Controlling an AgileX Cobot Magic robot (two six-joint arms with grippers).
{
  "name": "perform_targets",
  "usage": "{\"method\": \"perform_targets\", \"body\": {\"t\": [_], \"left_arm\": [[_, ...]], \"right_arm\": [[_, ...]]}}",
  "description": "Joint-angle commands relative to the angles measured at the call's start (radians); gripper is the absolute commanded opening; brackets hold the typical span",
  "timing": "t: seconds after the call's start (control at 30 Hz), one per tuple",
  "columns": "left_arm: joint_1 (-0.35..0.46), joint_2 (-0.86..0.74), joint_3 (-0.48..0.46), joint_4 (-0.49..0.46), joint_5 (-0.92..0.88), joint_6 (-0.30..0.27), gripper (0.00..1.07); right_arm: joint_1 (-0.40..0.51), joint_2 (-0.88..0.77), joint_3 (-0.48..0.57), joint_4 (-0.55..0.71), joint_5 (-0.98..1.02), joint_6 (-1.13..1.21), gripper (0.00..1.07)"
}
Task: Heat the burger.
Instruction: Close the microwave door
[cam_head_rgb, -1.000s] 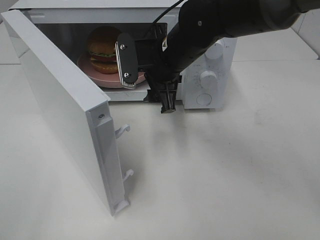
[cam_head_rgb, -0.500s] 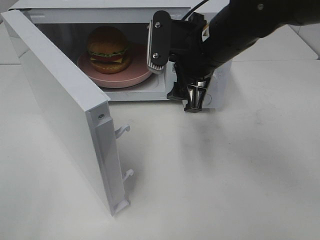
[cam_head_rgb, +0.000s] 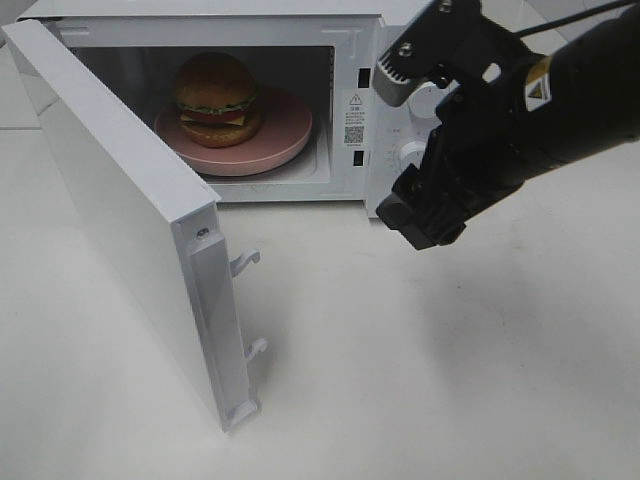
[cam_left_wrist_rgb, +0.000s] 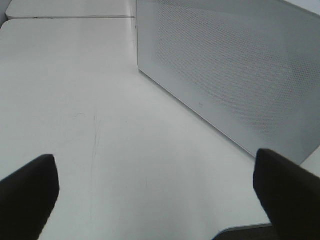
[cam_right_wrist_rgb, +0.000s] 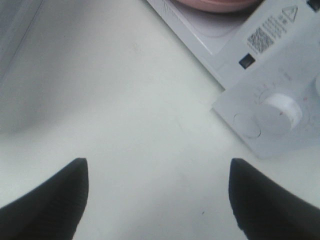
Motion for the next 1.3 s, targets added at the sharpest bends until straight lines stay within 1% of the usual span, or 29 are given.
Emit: {"method": "perform_targets", "body": {"t": [0.03,0.1,0.23,0.27,0.3,0.33,0.4,0.43,0.47,0.5,0.57,0.63,0.73,0.77,0.83,0.9,1.0,1.07,1.17,1.27,1.3], "left_arm": [[-0.004,-0.015,-0.001,-0.002,-0.013,-0.006,0.98],[-0.004,-0.015,-0.001,-0.002,-0.013,-0.006,0.98],[-0.004,-0.015,-0.001,-0.002,-0.013,-0.006,0.98],[-0.004,-0.015,-0.001,-0.002,-0.013,-0.006,0.98],[-0.004,-0.015,-0.001,-0.002,-0.013,-0.006,0.98],[-0.004,-0.015,-0.001,-0.002,-0.013,-0.006,0.98],[-0.004,-0.015,-0.001,-0.002,-0.013,-0.006,0.98],[-0.004,-0.015,-0.001,-0.002,-0.013,-0.006,0.98],[-0.004,-0.015,-0.001,-0.002,-0.013,-0.006,0.98],[-0.004,-0.015,-0.001,-0.002,-0.013,-0.006,0.98],[-0.004,-0.015,-0.001,-0.002,-0.013,-0.006,0.98],[-0.004,-0.015,-0.001,-0.002,-0.013,-0.006,0.98],[-0.004,-0.015,-0.001,-0.002,-0.013,-0.006,0.98],[-0.004,-0.015,-0.001,-0.002,-0.013,-0.006,0.98],[-0.004,-0.015,-0.001,-0.002,-0.013,-0.006,0.98],[-0.004,-0.015,-0.001,-0.002,-0.013,-0.006,0.98],[-0.004,-0.015,-0.001,-0.002,-0.013,-0.006,0.98],[-0.004,-0.015,-0.001,-0.002,-0.013,-0.006,0.98],[-0.004,-0.015,-0.001,-0.002,-0.013,-0.006,0.98],[-0.004,-0.015,-0.001,-0.002,-0.013,-0.006,0.98],[-0.004,-0.015,-0.001,-0.002,-0.013,-0.006,0.98]], "right_arm": [[-0.003,-0.048,0.045,-0.002,0.016,0.121,0.76],[-0.003,-0.101,0.101,-0.002,0.047,0.196,0.76],[-0.003,-0.142,0.137,-0.002,0.107,0.247,0.76],[-0.003,-0.172,0.154,-0.002,0.160,0.278,0.76],[-0.003,-0.172,0.154,-0.002,0.160,0.278,0.76],[-0.003,-0.201,0.162,-0.002,0.224,0.306,0.76],[-0.003,-0.210,0.162,-0.002,0.260,0.315,0.76],[-0.003,-0.236,0.162,-0.002,0.327,0.332,0.76],[-0.003,-0.236,0.162,-0.002,0.327,0.332,0.76],[-0.003,-0.260,0.162,-0.002,0.382,0.344,0.76],[-0.003,-0.271,0.162,-0.002,0.403,0.350,0.76],[-0.003,-0.330,0.162,-0.002,0.495,0.365,0.76],[-0.003,-0.344,0.162,-0.002,0.508,0.370,0.76],[-0.003,-0.379,0.162,-0.003,0.540,0.374,0.76],[-0.003,-0.394,0.162,-0.004,0.552,0.377,0.76],[-0.003,-0.469,0.162,-0.004,0.617,0.378,0.76],[-0.003,-0.483,0.162,-0.004,0.633,0.378,0.76],[-0.003,-0.565,0.162,-0.003,0.679,0.380,0.76],[-0.003,-0.586,0.162,-0.004,0.684,0.384,0.76],[-0.027,-0.631,0.162,0.004,0.703,0.388,0.76],[-0.071,-0.654,0.162,0.007,0.721,0.388,0.76]]}}
